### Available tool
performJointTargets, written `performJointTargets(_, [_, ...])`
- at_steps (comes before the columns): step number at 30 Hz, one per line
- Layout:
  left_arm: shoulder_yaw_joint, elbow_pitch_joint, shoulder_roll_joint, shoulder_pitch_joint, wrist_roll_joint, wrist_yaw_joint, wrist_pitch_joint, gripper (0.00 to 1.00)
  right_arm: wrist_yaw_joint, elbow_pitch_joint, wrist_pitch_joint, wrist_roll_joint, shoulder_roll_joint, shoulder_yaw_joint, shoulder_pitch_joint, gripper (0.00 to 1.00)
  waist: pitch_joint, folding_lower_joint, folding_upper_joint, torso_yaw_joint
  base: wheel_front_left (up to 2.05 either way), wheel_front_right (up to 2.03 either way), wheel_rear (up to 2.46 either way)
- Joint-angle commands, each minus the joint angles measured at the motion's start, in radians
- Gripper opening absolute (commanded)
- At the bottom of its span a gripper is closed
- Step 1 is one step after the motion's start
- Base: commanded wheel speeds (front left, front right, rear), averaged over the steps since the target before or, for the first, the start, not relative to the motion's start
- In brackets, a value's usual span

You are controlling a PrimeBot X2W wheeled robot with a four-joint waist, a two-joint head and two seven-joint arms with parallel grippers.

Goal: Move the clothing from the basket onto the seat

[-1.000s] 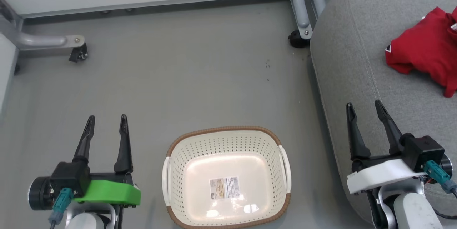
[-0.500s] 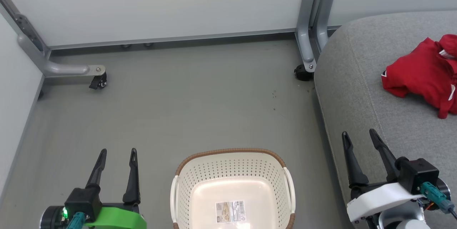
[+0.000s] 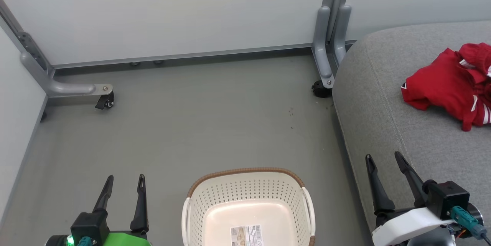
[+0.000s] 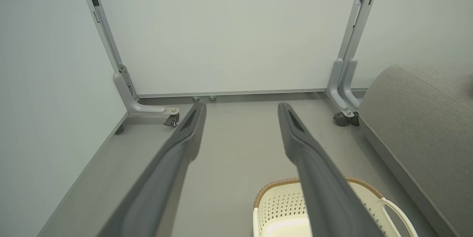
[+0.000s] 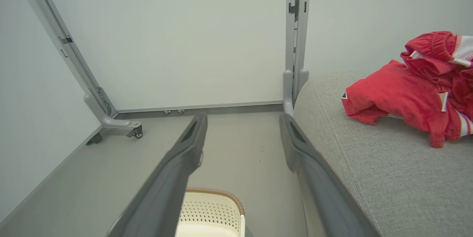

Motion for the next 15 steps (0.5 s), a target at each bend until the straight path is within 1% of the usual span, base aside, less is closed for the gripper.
performJointTargets(1, [0.005, 0.004, -0.001, 0.019, 0.007, -0.007, -0.003, 1.0, 0.0, -0.008, 0.0, 0.005, -0.003, 0.0, 0.012, 1.0, -0.001, 0.0001, 0.0, -0.001, 0.0, 0.0, 0.0])
performJointTargets(15, [0.028, 0.025, -0.019, 0.018, 0.026, -0.023, -0.003, 1.0, 0.0, -0.008, -0.004, 0.015, -0.003, -0.001, 0.017, 1.0, -0.005, 0.0001, 0.0, 0.002, 0.0, 0.0, 0.0])
